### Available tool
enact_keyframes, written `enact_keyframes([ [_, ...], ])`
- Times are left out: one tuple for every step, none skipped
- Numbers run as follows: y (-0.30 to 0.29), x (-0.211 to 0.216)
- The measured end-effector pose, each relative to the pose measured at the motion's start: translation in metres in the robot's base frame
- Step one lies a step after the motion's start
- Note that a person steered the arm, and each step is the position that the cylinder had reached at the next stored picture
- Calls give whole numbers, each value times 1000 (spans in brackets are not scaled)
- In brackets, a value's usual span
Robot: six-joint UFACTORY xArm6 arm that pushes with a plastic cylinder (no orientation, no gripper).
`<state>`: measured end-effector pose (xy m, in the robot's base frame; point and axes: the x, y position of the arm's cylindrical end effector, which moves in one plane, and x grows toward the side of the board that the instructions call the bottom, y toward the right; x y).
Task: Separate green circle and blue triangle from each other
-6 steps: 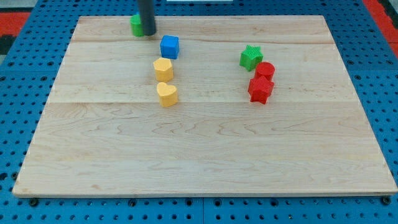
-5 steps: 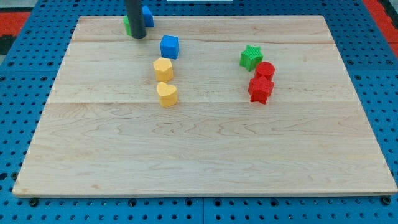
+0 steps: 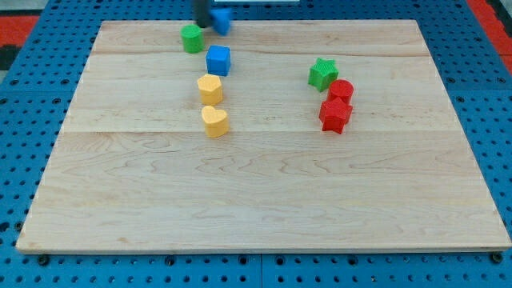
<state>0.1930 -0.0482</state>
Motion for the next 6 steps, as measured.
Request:
enact_keyframes([
  [18,24],
  [55,50],
  [120,40],
  [132,23],
  [132,14],
  [131,11],
])
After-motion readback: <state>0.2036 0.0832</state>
